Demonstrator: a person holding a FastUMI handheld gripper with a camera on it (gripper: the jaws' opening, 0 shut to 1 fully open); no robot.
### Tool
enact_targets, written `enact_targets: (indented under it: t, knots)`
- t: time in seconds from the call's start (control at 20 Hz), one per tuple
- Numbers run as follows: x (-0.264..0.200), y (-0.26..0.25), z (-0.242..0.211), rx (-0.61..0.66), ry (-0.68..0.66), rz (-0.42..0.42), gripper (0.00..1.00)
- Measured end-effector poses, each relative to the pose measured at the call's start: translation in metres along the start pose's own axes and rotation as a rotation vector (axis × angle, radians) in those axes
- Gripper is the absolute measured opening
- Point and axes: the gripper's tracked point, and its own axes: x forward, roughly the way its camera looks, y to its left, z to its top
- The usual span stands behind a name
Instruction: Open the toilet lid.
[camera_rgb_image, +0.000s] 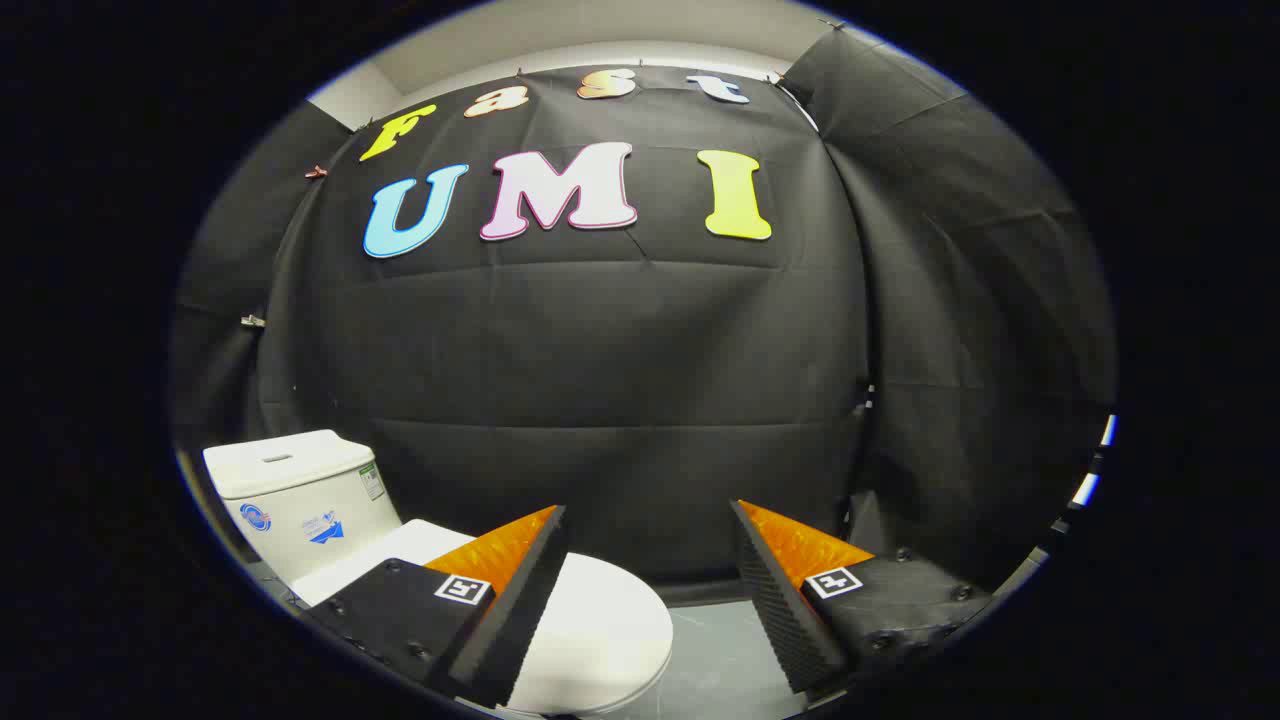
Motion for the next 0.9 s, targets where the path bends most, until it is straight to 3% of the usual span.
enact_targets:
  t: [0.9]
  knots:
    - [0.0014, 0.0015, -0.0019, 0.001, 0.007, 0.004, 0.98]
